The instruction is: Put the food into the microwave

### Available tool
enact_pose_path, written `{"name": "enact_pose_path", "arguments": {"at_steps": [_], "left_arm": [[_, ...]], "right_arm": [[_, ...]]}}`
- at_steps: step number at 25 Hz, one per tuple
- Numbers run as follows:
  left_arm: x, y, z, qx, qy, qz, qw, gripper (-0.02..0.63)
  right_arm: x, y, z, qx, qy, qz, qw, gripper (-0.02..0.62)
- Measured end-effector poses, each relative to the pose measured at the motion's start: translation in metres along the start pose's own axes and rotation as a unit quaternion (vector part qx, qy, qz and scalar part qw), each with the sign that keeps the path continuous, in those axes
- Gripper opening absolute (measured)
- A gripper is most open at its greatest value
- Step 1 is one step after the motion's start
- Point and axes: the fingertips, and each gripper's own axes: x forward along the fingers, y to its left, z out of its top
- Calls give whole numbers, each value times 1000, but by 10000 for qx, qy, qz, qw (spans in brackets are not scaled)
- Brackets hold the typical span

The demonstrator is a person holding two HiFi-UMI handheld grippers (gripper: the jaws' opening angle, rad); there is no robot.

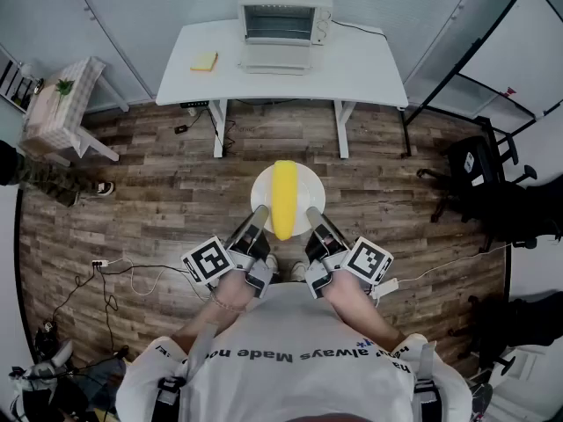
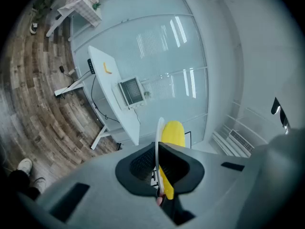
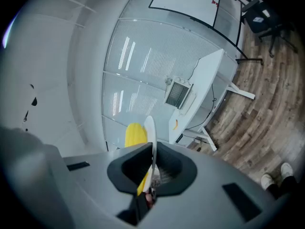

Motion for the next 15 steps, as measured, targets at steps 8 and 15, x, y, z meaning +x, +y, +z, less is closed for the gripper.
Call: {"name": "enact_pose_path", "arguments": {"at_steps": [8, 15], "left_arm": [[-8, 1, 10, -207, -10, -184, 9996, 17], [-10, 8, 18, -95, 62, -129, 9999, 17]], "right_arm": [[10, 4, -13, -13, -39, -20, 10000, 25], [15, 1, -19, 45, -124, -112, 9999, 26]]}}
